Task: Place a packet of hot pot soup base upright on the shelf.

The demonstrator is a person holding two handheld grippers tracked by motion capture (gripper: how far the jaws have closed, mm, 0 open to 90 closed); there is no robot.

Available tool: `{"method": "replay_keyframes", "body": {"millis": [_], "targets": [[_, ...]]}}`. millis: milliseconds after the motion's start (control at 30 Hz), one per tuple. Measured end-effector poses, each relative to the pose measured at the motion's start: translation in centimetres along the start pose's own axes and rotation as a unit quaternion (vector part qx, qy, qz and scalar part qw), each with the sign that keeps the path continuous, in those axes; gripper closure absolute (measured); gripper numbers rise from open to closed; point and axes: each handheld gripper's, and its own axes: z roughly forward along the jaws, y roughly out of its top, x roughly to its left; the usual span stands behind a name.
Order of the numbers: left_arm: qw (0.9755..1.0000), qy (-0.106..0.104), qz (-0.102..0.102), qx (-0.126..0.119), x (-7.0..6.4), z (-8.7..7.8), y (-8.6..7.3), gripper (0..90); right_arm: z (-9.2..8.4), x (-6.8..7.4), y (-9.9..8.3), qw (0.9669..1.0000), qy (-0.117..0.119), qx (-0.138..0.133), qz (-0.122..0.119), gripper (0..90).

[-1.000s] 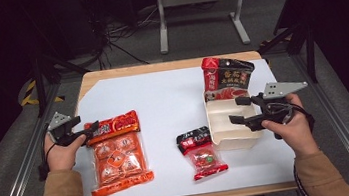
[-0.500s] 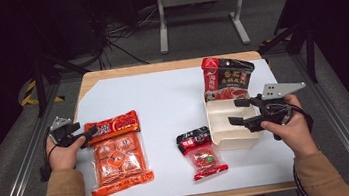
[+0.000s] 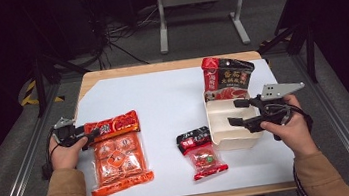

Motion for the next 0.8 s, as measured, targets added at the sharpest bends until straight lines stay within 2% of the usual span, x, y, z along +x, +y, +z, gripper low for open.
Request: {"method": "replay_keyframes", "body": {"millis": [33, 100, 200, 267, 333, 433, 567, 633, 733, 800], "targets": [[1.0, -0.007, -0.006, 0.003, 0.02, 0.02, -0.03, 33.1, 0.0, 0.01, 0.01, 1.0, 0.001, 0.0, 0.0, 29.5], [0.9998, -0.015, -0.006, 0.006, 0.07, 0.05, -0.04, 34.2, 0.0, 0.02, 0.01, 1.0, 0.001, 0.001, 0.0, 29.5], [0.9978, -0.055, -0.031, 0.016, 0.03, 0.33, -0.14, 34.9, 0.02, -0.03, -0.02, 1.0, 0.001, 0.001, 0.0, 29.5], [0.9978, -0.059, -0.023, 0.016, -0.12, 0.42, -0.09, 35.7, 0.07, -0.09, -0.08, 1.0, 0.001, 0.003, 0.001, 29.5], [0.9971, -0.069, -0.027, 0.018, -0.22, 0.45, -0.08, 38.2, 0.13, -0.12, -0.11, 1.0, 0.001, 0.004, 0.001, 29.5], [0.9977, -0.063, -0.019, 0.019, -0.15, 0.38, -0.11, 40.7, 0.18, -0.1, -0.11, 1.0, 0.002, 0.005, 0.0, 29.5], [0.9971, -0.067, -0.033, 0.016, 0.16, 0.1, -0.25, 55.8, 0.15, -0.06, -0.07, 1.0, 0.002, 0.004, -0.001, 29.6], [0.9966, -0.073, -0.028, 0.024, 0.11, 0.24, -0.3, 57.8, 0.17, -0.06, -0.08, 1.0, 0.001, 0.005, -0.001, 29.8], [0.9953, -0.086, -0.033, 0.029, -0.03, 0.3, -0.33, 58.0, 0.2, -0.07, -0.08, 1.0, 0.001, 0.006, -0.002, 29.9], [0.9956, -0.083, -0.02, 0.038, -0.29, 0.36, -0.28, 65.6, 0.21, -0.07, -0.07, 1.0, -0.001, 0.007, -0.004, 30.5]]}}
